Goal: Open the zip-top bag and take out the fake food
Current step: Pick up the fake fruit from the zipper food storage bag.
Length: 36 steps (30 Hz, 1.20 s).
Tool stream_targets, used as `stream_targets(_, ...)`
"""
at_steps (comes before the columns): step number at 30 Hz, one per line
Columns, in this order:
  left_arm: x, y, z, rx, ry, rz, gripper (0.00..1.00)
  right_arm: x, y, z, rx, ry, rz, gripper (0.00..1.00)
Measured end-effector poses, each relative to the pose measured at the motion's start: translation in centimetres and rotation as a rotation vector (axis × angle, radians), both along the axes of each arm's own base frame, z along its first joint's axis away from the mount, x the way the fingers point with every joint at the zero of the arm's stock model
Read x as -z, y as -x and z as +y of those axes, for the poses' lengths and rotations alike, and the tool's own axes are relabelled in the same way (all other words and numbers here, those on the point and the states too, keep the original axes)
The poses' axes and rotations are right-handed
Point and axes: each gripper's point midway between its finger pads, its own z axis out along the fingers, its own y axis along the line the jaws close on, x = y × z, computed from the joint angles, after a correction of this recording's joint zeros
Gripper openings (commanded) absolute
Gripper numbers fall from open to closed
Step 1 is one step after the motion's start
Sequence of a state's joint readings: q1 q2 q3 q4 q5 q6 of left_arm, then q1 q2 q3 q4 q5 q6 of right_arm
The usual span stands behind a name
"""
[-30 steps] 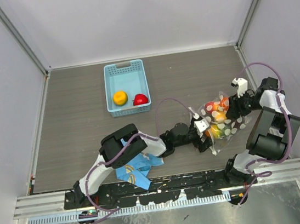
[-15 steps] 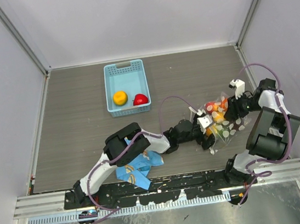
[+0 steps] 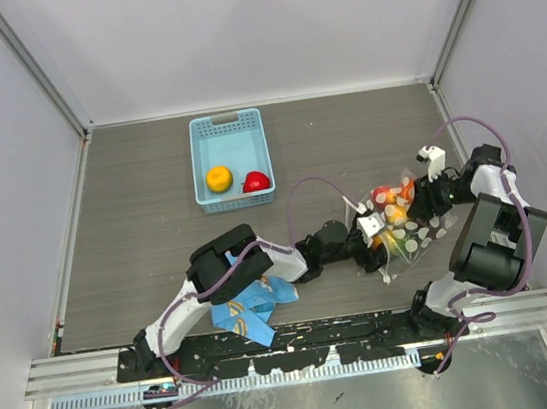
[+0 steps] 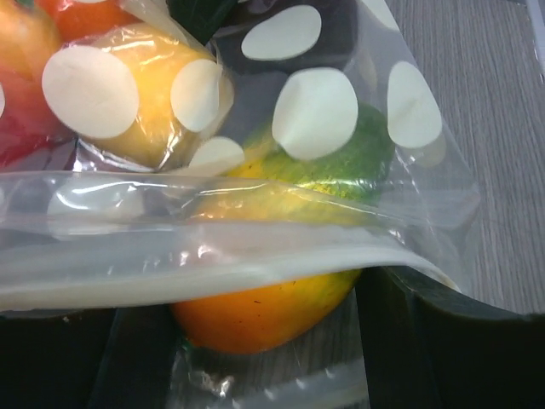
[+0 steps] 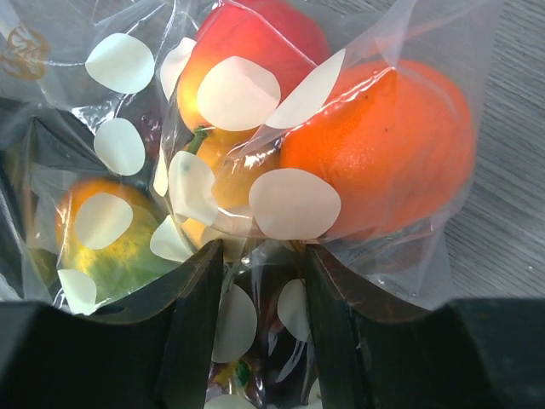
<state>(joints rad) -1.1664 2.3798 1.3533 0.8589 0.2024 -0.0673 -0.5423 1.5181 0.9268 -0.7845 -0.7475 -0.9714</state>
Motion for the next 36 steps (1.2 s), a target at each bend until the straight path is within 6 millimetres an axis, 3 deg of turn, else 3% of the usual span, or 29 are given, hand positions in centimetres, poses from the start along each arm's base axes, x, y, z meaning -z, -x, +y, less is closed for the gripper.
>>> stream_targets(6,0.0,1.2,2.8,-0.001,-0.032,0.010,0.25,0.1,0.0,0.2,0.002,-0.014,0.004,0.47)
stream_targets(19,-0.1,2.1,7.6,-0.073,-0.046,0.041,0.22,0.1,-0.1,0.2,0.011,-0.018,0.007,0.47)
stream_targets(23,-0.7,2.2,9.1,-0.107,-0.045,0.051,0.18,0.1,-0.1,0.2,0.015,-0.020,0.007,0.47)
stream_targets(36,-3.1,2.4,12.5,-0.215,-0.013,0.126,0.17,0.1,-0.2,0.2,0.019,-0.021,0.007,0.48)
